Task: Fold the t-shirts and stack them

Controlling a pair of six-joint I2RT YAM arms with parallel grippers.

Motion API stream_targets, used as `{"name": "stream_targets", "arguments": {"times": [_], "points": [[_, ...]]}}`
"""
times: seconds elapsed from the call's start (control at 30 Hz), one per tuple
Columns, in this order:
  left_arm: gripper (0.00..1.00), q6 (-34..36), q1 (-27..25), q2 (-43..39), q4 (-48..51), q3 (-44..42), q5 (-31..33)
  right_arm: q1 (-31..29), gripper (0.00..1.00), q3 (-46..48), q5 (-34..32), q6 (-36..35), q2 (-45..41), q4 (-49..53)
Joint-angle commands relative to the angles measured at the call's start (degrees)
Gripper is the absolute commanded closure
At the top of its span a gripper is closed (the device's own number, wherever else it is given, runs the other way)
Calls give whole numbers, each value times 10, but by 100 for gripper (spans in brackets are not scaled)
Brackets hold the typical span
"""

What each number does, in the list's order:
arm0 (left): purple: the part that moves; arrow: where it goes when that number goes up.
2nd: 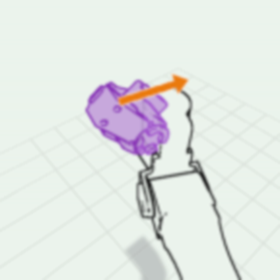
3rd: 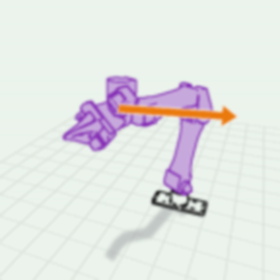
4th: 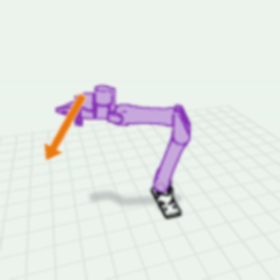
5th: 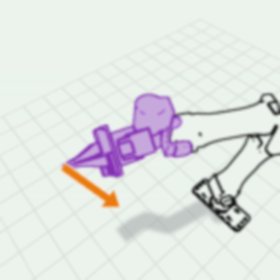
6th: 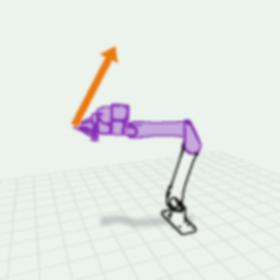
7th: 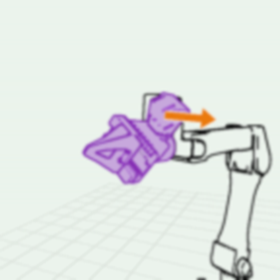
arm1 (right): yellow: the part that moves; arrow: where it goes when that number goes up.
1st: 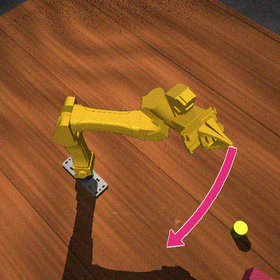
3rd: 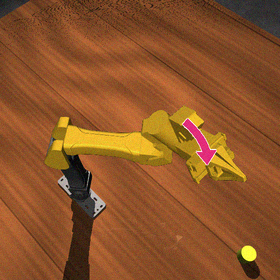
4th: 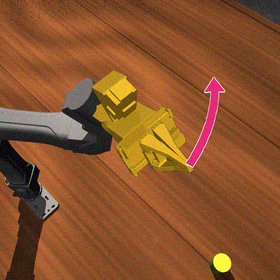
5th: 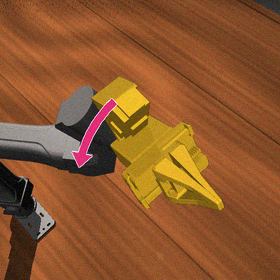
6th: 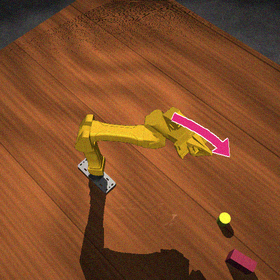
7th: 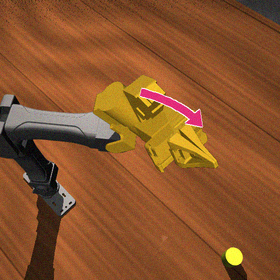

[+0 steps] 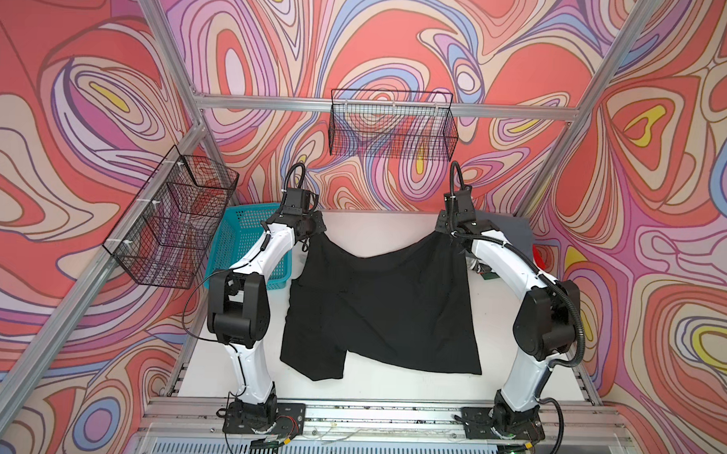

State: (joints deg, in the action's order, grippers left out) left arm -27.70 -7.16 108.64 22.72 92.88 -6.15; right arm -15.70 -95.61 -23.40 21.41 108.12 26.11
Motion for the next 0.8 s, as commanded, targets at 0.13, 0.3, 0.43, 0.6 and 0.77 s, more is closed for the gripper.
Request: {"name": "stream_targets", "arguments": {"times": [0.13, 0.3, 0.43, 0.6, 0.77], "points": [[100, -2, 35, 11, 10, 50, 8, 30, 100, -53, -63, 7, 42, 28], [100, -3, 46, 15, 20, 53, -2, 39, 100, -46, -68, 15, 33, 29], [100, -8, 46, 17, 8, 40, -26, 39, 100, -27, -42, 15, 19, 20], [100, -11, 46, 25, 4, 33, -40, 39, 100, 22, -27, 22, -6, -5], [100, -5, 46, 31, 12, 29, -47, 39, 100, 67, -21, 30, -23, -10]]}}
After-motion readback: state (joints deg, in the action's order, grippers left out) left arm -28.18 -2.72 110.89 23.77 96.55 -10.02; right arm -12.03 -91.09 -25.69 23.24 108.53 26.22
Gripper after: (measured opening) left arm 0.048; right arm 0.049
